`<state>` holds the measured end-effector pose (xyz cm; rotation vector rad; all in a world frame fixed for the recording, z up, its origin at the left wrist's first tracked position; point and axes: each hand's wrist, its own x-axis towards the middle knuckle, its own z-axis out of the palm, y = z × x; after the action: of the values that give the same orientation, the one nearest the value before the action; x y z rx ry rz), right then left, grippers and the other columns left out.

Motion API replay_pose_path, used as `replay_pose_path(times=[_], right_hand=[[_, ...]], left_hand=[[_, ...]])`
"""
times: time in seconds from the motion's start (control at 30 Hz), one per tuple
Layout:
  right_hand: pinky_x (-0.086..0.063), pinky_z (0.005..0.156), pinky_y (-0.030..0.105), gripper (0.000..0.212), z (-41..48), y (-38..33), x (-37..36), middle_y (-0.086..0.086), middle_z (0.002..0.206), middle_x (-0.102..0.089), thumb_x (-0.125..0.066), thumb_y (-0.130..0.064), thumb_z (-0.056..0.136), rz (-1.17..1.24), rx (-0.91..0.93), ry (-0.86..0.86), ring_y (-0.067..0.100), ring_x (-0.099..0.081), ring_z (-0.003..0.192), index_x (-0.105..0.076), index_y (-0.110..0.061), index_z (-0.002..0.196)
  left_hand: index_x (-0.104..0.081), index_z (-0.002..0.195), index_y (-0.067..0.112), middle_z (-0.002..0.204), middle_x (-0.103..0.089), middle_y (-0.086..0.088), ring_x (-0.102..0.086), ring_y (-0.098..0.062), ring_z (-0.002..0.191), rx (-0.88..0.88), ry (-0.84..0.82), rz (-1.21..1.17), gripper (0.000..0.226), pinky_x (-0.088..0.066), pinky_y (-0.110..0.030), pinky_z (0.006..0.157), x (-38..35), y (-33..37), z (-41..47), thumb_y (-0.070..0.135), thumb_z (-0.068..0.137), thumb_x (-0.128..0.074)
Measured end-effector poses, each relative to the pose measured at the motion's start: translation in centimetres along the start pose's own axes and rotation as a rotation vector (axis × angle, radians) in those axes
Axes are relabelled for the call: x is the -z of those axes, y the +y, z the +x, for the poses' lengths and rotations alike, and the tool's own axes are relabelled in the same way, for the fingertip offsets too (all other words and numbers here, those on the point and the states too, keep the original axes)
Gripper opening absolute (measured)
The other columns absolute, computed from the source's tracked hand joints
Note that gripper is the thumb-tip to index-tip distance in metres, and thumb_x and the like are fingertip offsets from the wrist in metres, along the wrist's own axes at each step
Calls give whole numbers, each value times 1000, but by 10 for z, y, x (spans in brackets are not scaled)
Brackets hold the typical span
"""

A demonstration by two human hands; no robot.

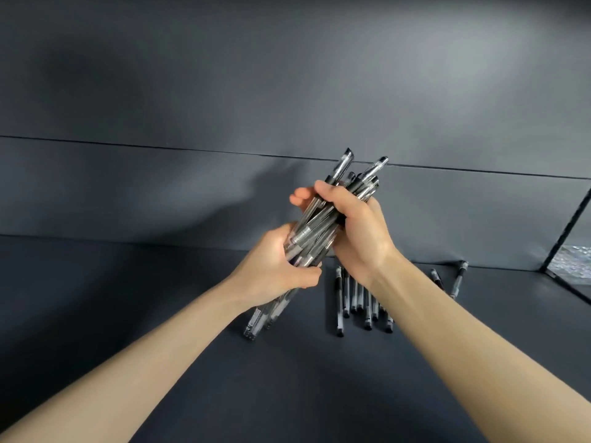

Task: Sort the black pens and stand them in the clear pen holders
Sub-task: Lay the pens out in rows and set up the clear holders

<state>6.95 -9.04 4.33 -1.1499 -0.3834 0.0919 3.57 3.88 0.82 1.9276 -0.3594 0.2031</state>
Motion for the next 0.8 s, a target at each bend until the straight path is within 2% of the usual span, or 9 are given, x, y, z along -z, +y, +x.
replay_pose_path(times=[0.17, 0.23, 0.3, 0.37, 0.43, 0.5, 0.6, 0.7, 0.8], right_hand=[[-54, 84, 44, 13, 11, -19, 3, 9, 66, -63, -53, -8, 91, 240, 123, 88, 28, -67, 72, -57, -5, 79], [-55, 80, 45, 18, 14, -25, 7, 8, 61, -56, -52, -8, 92, 318, 180, 110, 24, -60, 62, -54, -6, 75], [-55, 68, 39, 19, 15, -33, 12, 7, 60, -51, -50, -7, 93, 344, 246, 158, 21, -54, 56, -52, -7, 74], [-50, 56, 32, 16, 14, -35, 16, 6, 58, -49, -50, -5, 92, 268, 275, 213, 20, -50, 52, -52, -7, 77], [-47, 52, 30, 14, 10, -23, 17, 6, 57, -50, -53, -3, 91, 99, 240, 200, 19, -49, 51, -55, -7, 78], [-48, 58, 30, 10, 5, -2, 18, 6, 61, -53, -59, -3, 88, -101, 174, 128, 18, -53, 56, -58, -8, 79], [-47, 70, 33, 8, -3, 20, 18, 3, 67, -57, -65, -4, 85, -310, 145, 1, 18, -56, 68, -58, -9, 84], [-46, 74, 25, 19, -7, 31, 19, -4, 75, -60, -66, 1, 82, -373, 155, -74, 10, -58, 74, -59, -11, 95], [-47, 76, 21, 36, -9, 38, 17, -3, 75, -60, -61, 9, 83, -351, 157, -113, 11, -58, 76, -55, -14, 110]], left_hand=[[-57, 97, 29, 73, -62, 4, -52, -6, 58, 15, -12, 68, 31, -44, -19, 59, 11, -14, -5, 6, 79, -70], [-52, 96, 36, 66, -58, 10, -49, -6, 51, 35, -17, 135, 32, -41, -18, 52, 15, -18, -4, 12, 82, -68], [-54, 101, 32, 61, -52, 9, -45, -8, 47, 56, 27, 130, 28, -39, -22, 50, 20, -22, -2, 15, 83, -67], [-57, 100, 24, 58, -47, 8, -42, -10, 48, 54, 113, 42, 22, -38, -27, 54, 24, -24, 1, 18, 83, -68], [-57, 96, 20, 56, -47, 4, -43, -13, 51, 16, 190, -19, 16, -39, -29, 59, 23, -22, 4, 22, 84, -68], [-58, 94, 14, 58, -51, -1, -47, -14, 56, -34, 249, -58, 13, -42, -28, 63, 17, -18, 5, 21, 86, -66], [-55, 87, 5, 67, -51, -2, -50, -9, 62, -91, 285, -129, 15, -45, -19, 64, 10, -14, 2, 18, 88, -63], [-53, 85, 4, 67, -54, -1, -54, -6, 65, -130, 289, -198, 15, -46, -14, 69, 10, -13, -2, 16, 90, -60], [-49, 87, 8, 69, -59, -2, -57, -11, 67, -152, 286, -339, 8, -47, -17, 70, 13, -14, -3, 9, 93, -55]])
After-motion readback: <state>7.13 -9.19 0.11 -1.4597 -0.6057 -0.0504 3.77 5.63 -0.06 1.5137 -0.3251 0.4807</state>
